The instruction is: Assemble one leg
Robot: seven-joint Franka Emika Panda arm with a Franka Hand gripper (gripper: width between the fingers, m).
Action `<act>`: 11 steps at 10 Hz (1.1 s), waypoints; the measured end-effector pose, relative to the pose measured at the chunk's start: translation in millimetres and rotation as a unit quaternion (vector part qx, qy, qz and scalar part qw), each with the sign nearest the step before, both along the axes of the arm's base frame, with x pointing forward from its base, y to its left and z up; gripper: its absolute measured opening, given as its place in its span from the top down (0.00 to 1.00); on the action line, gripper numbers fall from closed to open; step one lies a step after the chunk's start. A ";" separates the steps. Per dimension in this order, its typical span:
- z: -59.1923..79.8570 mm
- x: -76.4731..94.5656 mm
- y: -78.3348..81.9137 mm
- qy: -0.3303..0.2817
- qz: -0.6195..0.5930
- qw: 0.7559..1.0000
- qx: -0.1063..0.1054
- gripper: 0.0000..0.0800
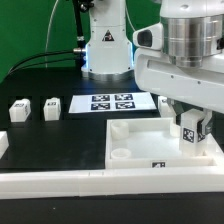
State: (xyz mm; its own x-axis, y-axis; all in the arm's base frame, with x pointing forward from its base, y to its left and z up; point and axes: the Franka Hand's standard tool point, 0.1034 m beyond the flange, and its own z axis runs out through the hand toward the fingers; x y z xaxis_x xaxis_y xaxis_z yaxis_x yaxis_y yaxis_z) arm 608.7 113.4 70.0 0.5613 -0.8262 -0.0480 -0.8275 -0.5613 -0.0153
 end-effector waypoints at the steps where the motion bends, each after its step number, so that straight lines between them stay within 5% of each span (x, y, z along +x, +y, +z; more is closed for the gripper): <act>1: 0.1 0.1 -0.7 0.003 -0.066 0.998 0.001 0.64; 6: 0.5 1.0 -2.0 0.020 -0.329 0.944 0.011 0.64; 8: 0.5 1.1 -2.6 0.020 -0.332 0.943 0.012 0.64; 9: 0.3 0.9 -2.0 0.020 -0.329 0.944 0.012 0.53; 10: 0.2 0.8 -1.7 0.019 -0.307 0.951 0.012 0.53; 11: 0.1 0.7 -0.8 0.019 -0.309 0.951 0.014 0.31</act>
Offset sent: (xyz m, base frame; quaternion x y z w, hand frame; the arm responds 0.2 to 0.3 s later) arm 0.0006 -0.0034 -0.0007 -0.0008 0.0011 0.3074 0.9516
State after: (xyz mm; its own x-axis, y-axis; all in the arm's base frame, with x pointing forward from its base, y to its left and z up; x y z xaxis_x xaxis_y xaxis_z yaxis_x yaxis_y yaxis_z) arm 609.4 112.6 70.1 -0.0328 -0.9958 -0.0859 -0.9994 0.0317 0.0142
